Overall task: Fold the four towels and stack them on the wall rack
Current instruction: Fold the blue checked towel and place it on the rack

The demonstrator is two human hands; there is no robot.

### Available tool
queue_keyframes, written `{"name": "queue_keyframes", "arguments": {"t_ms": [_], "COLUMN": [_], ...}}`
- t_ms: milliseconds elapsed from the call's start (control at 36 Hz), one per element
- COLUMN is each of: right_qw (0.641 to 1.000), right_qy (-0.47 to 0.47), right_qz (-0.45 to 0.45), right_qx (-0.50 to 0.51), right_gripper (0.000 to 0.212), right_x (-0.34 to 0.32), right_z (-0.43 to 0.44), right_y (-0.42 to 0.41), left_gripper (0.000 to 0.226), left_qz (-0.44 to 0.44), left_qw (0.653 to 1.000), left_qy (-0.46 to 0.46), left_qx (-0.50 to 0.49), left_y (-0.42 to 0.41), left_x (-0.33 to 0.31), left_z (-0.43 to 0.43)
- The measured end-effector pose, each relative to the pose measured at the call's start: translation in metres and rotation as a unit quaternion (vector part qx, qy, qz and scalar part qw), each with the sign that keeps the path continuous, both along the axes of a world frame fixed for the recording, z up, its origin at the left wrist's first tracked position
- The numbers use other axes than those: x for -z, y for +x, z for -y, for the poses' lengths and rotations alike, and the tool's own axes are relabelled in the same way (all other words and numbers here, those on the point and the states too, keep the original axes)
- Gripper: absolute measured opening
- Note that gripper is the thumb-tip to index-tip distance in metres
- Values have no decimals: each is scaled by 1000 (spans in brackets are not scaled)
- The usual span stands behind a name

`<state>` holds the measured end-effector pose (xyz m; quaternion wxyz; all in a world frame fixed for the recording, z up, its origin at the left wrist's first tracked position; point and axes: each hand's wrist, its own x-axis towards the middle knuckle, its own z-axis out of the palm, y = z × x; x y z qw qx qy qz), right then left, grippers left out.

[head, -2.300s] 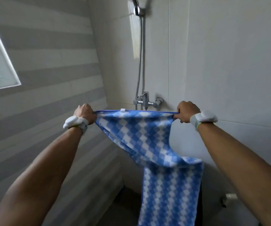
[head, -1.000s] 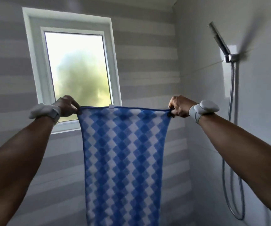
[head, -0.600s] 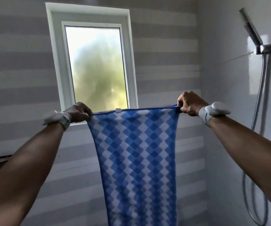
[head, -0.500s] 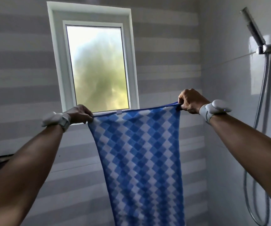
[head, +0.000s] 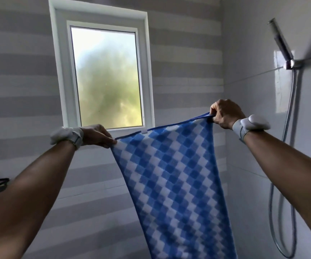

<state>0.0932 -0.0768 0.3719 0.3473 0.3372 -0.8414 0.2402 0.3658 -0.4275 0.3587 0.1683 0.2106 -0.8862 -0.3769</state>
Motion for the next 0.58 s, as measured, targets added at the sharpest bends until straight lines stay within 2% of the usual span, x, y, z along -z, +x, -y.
{"name": "queue_keyframes", "arguments": {"t_ms": [250, 389, 500, 583], "right_qw": [994, 994, 994, 994], "right_qy": [21, 20, 23, 37], "right_qz": [77, 73, 66, 59], "right_qx": [-81, -72, -83, -83], "right_gripper": [19, 11, 16, 24], "right_x": [5, 10, 16, 18], "right_z": [-21, -17, -11, -6], "right_y": [1, 6, 7, 5], "left_gripper": [13, 7, 6, 9], "left_qz": [-54, -44, -66, -63], "left_qw": [992, 979, 968, 971], "left_qy": [-110, -187, -228, -218], "left_qx": [-34, -68, -85, -77], "left_y": [-9, -11, -12, -9], "left_x": [1, -2, -5, -7], "left_z": [0, 2, 5, 12]}}
